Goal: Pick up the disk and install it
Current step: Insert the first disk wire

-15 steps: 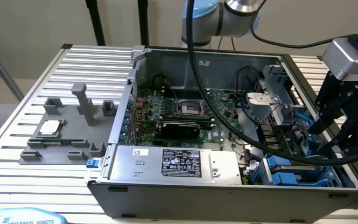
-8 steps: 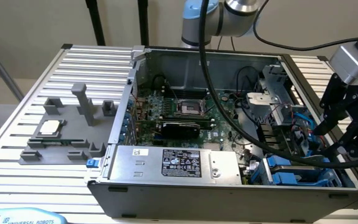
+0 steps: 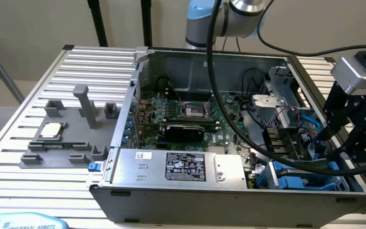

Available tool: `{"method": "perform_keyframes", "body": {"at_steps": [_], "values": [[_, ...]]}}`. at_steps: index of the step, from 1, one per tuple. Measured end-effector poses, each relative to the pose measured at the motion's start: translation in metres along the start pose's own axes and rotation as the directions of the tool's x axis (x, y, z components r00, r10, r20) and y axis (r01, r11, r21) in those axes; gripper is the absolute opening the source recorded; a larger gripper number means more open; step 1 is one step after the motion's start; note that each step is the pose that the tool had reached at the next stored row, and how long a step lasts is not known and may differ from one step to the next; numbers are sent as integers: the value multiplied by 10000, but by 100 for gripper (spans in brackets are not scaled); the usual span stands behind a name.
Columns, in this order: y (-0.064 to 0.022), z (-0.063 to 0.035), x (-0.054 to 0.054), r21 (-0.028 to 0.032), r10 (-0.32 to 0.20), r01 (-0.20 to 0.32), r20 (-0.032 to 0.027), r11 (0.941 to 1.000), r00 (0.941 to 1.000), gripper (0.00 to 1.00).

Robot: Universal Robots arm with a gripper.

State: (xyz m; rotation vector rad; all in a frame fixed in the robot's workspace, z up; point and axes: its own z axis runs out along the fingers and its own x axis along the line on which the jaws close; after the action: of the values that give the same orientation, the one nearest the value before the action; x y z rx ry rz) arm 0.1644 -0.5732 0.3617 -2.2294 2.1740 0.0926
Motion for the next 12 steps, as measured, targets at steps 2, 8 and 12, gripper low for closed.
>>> {"method": "perform_keyframes", "body": {"at_steps": [2,8,12], "values": [[-1,38,-8,1,-48,48,-2,10000,10000,47],[0,110,-46,24,-218,218,-6,9998,9998,47],[23,119,-68,19,-350,350,-8,9994,9994,54]]}}
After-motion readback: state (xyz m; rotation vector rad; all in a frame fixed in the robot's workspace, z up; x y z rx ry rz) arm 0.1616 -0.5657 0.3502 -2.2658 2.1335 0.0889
